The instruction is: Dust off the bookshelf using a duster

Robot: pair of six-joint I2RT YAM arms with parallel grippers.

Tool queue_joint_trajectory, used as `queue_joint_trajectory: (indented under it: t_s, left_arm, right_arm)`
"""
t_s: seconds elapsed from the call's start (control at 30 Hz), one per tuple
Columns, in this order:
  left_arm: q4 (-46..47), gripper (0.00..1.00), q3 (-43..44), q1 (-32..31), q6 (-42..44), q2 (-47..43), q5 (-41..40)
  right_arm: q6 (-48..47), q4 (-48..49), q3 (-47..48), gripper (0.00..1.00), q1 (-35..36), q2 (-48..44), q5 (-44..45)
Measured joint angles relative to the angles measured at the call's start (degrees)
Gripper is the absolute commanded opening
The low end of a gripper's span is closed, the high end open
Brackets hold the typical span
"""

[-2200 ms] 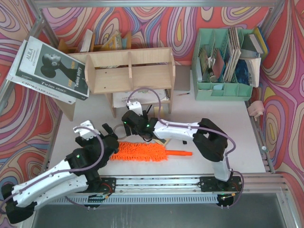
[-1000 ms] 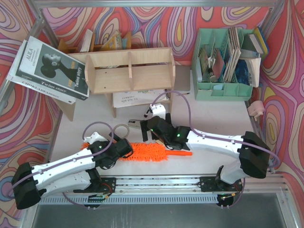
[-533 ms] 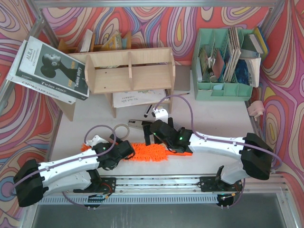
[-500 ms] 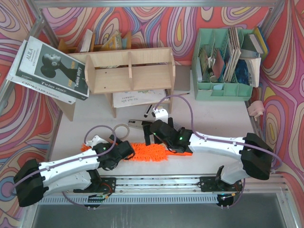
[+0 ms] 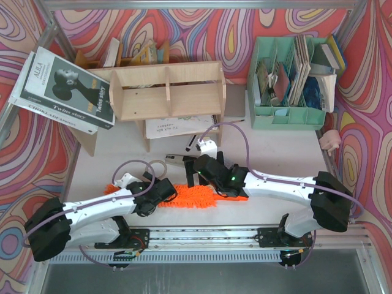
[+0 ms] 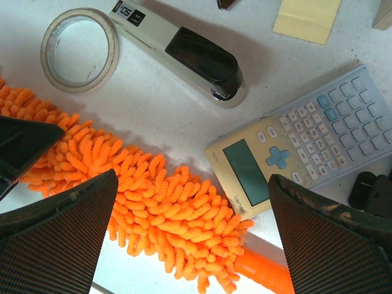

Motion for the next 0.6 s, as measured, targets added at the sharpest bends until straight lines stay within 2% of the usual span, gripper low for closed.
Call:
queue_joint_trajectory:
  t_s: [0.17,0.47,0.6]
  left_arm:
    - [1.4,0.84,0.3,0.7,0.5,1.2,-0.3]
    - [2.1,0.57,0.4,1.2,-0.9,3.2,-1.0]
    - [2.9,0.38,-0.5,1.5,-3.1,3.4,-1.2]
  right_arm:
    - [0.0,0.0,-0.2,0.98,0.0,-0.2,0.7]
    - [1.9,-0.5,-1.7,0.98,0.0,-4.3,4.9]
    - [2.4,-0.5,-1.8,0.99,0.0,-5.5,6.3]
